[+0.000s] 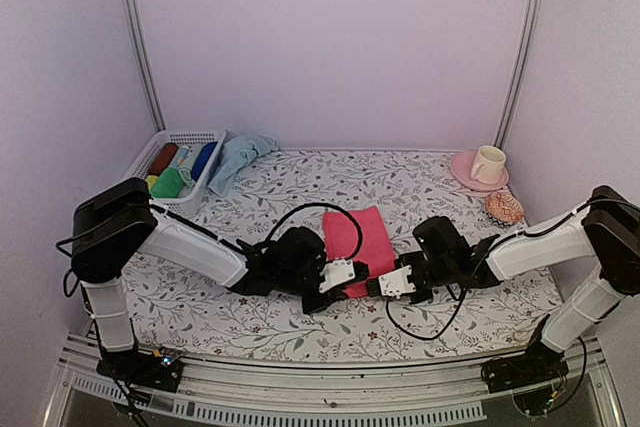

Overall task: Roll the towels
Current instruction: Roll the towel at the center of the board.

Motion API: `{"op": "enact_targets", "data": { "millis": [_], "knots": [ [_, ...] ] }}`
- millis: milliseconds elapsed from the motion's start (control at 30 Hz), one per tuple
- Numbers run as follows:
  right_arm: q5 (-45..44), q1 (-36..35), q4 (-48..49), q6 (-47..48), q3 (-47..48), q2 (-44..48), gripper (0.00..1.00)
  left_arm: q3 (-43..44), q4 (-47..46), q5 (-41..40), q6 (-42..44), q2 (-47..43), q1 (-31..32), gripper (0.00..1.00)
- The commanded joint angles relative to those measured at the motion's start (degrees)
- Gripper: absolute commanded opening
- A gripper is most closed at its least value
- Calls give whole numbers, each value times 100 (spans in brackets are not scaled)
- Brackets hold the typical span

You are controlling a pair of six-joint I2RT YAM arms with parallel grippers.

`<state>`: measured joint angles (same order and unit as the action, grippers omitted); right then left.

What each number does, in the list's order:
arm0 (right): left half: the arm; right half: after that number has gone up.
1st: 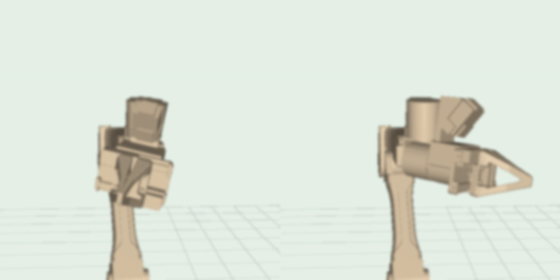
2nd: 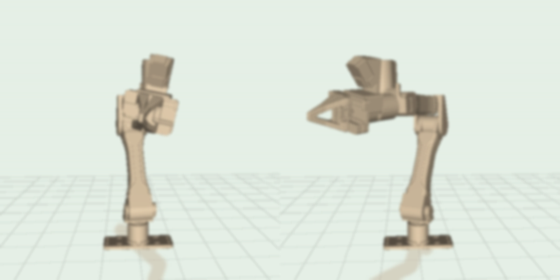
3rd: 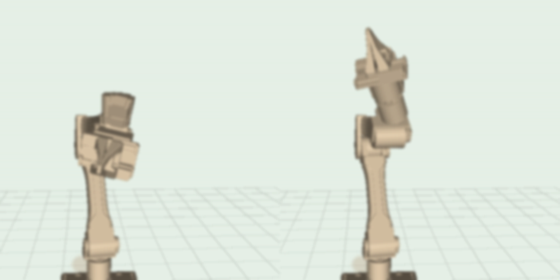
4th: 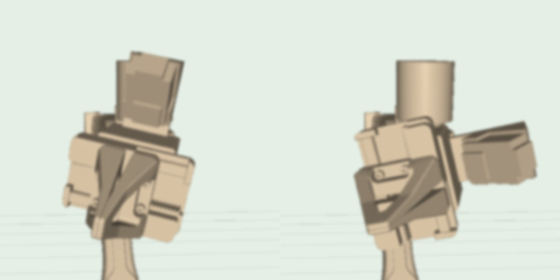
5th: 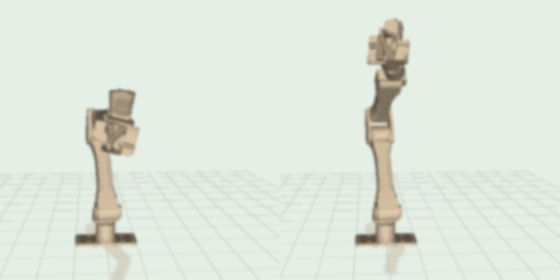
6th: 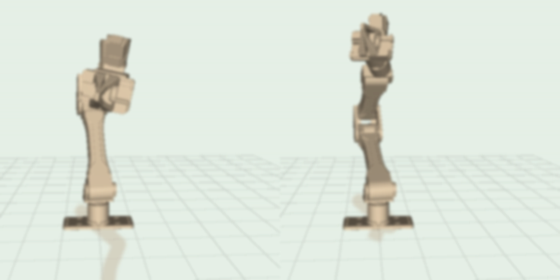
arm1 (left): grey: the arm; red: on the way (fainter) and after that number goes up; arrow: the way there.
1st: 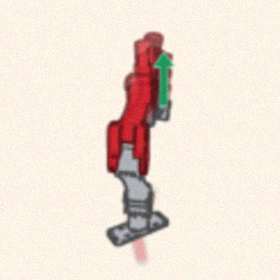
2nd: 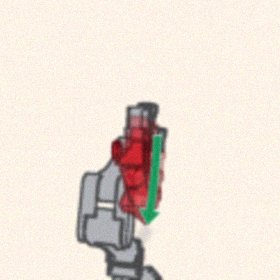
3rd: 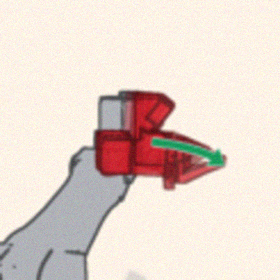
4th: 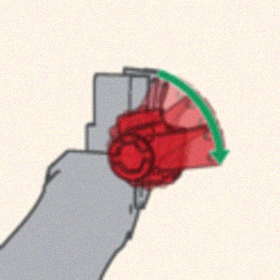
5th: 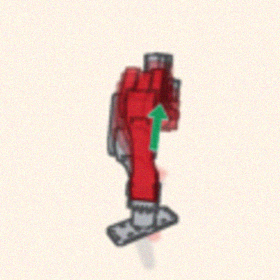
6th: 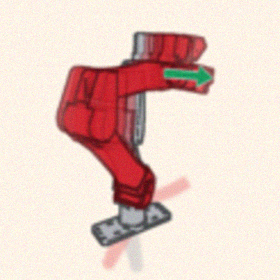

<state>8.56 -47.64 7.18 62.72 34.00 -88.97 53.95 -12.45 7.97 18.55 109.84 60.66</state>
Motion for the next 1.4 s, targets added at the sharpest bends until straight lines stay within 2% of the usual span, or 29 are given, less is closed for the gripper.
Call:
{"op": "enact_targets", "data": {
  "millis": [0, 233, 500, 633, 800, 1133, 1200, 1367],
  "knots": [
    [255, -13, -751, -131, 318, -37, 5, 71, 527, 263, 72, -162, -79, 14],
    [859, 116, -2146, -248, 959, -322, 4, 157, 1062, 654, 2, -174, -109, 13],
    [1402, 415, -2889, -387, 1384, -515, 4, 70, 1174, 1169, -236, -198, -240, 13],
    [1721, 542, -3236, -433, 1582, -715, 4, -19, 1067, 1377, -383, -226, -334, 19],
    [1981, 668, -3779, -512, 2068, -1178, 4, 23, 1037, 1483, -516, -166, -485, 22],
    [2281, 977, -4846, -534, 2910, -2039, 4, -134, 802, 1387, -624, -217, -608, 21],
    [2375, 991, -5100, -518, 3090, -2179, 4, -221, 704, 1287, -642, -305, -608, 24],
    [2465, 1048, -5668, -458, 3467, -2536, 4, -688, 204, 869, -587, -689, -604, 43]
  ]
}}
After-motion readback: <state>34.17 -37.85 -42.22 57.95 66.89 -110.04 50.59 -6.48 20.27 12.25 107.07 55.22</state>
